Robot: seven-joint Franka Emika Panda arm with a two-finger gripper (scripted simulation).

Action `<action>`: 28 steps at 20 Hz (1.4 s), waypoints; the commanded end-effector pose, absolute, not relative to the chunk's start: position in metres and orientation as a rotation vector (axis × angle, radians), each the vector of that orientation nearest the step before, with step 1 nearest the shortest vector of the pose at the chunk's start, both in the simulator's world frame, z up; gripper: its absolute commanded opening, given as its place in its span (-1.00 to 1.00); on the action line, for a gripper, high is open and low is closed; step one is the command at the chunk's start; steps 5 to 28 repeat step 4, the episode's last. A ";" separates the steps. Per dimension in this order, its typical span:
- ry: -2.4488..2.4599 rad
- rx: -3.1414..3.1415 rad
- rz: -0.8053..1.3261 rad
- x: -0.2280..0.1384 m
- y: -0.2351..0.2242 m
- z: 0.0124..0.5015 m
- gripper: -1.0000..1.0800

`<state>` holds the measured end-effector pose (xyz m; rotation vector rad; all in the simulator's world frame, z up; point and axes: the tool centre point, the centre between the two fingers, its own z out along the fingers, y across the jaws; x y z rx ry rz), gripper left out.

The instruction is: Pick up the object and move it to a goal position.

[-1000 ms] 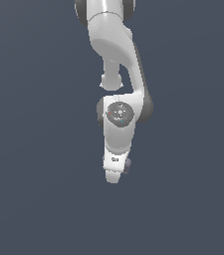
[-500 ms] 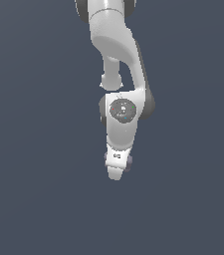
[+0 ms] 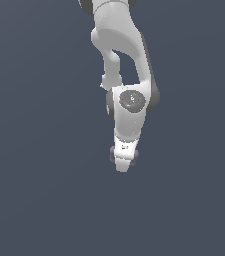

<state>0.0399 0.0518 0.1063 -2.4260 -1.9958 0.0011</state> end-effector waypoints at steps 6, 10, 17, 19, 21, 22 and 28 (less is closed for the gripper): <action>-1.995 -2.427 0.001 0.035 0.057 0.108 -1.00; -1.995 -2.427 0.001 0.035 0.057 0.108 -1.00; -1.995 -2.427 0.001 0.035 0.057 0.108 -1.00; -1.995 -2.427 0.001 0.035 0.057 0.108 -1.00; -1.995 -2.427 0.001 0.035 0.057 0.108 -1.00; -1.995 -2.427 0.001 0.035 0.057 0.108 -1.00; -1.995 -2.427 0.001 0.035 0.057 0.108 -1.00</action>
